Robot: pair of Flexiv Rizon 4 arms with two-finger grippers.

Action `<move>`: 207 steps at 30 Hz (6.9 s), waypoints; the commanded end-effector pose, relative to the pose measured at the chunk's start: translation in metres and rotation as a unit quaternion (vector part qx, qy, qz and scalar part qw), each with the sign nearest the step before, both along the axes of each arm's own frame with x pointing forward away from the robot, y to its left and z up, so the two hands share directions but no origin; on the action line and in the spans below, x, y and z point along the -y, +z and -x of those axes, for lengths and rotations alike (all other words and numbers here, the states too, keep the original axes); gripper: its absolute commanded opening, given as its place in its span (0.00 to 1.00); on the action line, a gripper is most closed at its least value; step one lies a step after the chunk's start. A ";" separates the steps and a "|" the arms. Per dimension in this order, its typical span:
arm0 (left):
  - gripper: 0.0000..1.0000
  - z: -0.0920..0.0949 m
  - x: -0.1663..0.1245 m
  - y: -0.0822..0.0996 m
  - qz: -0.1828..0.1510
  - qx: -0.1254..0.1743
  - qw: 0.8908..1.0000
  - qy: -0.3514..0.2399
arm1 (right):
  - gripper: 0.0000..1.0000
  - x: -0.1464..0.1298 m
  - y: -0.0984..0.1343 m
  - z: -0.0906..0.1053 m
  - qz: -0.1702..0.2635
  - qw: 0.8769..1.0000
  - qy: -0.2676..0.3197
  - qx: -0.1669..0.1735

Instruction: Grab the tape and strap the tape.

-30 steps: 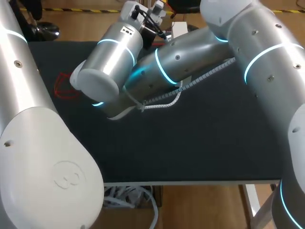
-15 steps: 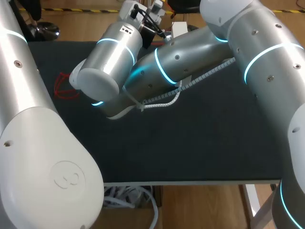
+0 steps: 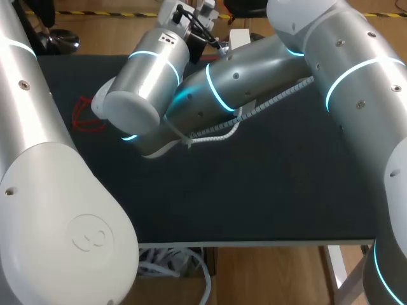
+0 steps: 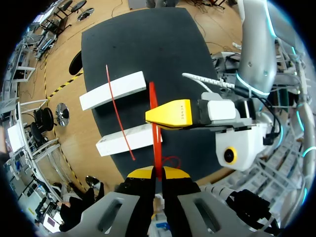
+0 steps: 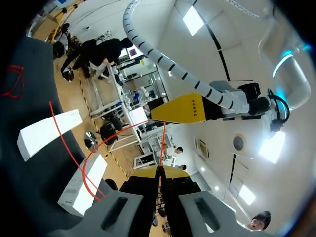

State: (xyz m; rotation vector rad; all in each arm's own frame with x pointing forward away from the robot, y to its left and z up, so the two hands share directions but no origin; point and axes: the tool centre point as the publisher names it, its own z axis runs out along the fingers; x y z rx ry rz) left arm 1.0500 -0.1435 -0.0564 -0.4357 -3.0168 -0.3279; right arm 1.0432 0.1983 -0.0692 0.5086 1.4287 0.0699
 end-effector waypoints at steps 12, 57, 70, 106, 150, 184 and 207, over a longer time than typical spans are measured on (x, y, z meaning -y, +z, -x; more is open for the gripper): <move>0.00 -0.001 0.002 0.002 -0.003 -0.002 1.000 0.001 | 0.00 -0.008 0.004 -0.001 0.000 1.000 0.008 -0.003; 0.00 -0.001 0.002 0.002 -0.003 -0.002 1.000 0.001 | 0.00 -0.026 0.010 -0.009 0.005 0.999 0.034 0.008; 0.00 -0.001 0.002 0.002 -0.003 -0.002 1.000 0.001 | 0.00 -0.028 0.010 -0.009 0.004 0.999 0.039 0.011; 0.00 -0.001 0.002 0.002 -0.003 -0.002 1.000 0.001 | 0.35 -0.022 0.005 0.015 -0.005 0.997 0.081 0.004; 0.00 -0.001 0.002 0.002 -0.003 -0.002 1.000 0.001 | 1.00 0.128 0.003 0.035 -0.064 0.994 0.089 -0.001; 0.00 0.009 -0.172 -0.047 -0.044 0.036 0.983 0.172 | 1.00 0.128 0.003 0.035 -0.064 0.994 0.089 -0.001; 1.00 0.010 -0.193 -0.053 -0.027 0.045 0.981 0.187 | 1.00 0.128 0.003 0.035 -0.064 0.994 0.089 -0.001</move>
